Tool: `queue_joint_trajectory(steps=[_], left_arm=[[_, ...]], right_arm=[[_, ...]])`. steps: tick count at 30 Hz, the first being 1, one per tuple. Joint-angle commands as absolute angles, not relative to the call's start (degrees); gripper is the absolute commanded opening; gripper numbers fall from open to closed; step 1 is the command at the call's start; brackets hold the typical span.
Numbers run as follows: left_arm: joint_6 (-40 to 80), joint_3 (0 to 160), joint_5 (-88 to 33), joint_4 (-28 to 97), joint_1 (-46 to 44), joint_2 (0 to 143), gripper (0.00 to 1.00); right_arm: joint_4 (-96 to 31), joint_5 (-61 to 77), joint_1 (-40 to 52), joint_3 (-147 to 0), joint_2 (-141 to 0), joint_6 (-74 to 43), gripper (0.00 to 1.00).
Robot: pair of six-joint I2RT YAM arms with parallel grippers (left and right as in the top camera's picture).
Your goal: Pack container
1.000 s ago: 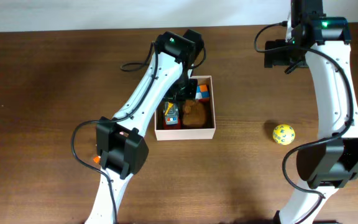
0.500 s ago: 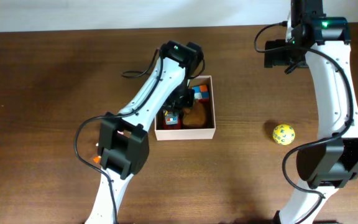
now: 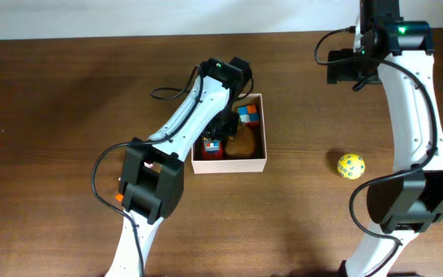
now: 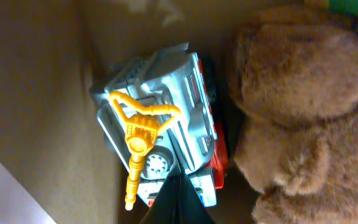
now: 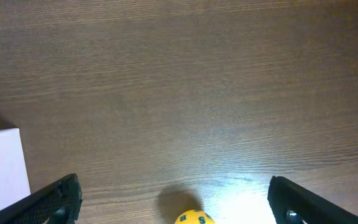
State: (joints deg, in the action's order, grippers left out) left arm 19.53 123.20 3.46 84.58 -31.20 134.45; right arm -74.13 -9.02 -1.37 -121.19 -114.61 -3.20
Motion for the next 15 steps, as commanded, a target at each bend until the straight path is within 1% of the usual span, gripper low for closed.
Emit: queue_joint_trajectory(steps=[1,7,15], left_arm=[[19.66,121.19,7.49,83.09,-31.29,135.96,0.02],[19.66,121.23,11.92,83.05,-31.24,135.96,0.02],[19.66,121.47,13.37,80.05,-30.46,135.96,0.02]], right_arm=[[-74.02,-9.69,-1.52,-122.17,-114.39,-3.62,0.99],[-74.02,-9.69,-1.52,-122.17,-114.39,-3.62,0.99],[-74.02,-9.69,-1.52,-122.17,-114.39,-3.62,0.99]])
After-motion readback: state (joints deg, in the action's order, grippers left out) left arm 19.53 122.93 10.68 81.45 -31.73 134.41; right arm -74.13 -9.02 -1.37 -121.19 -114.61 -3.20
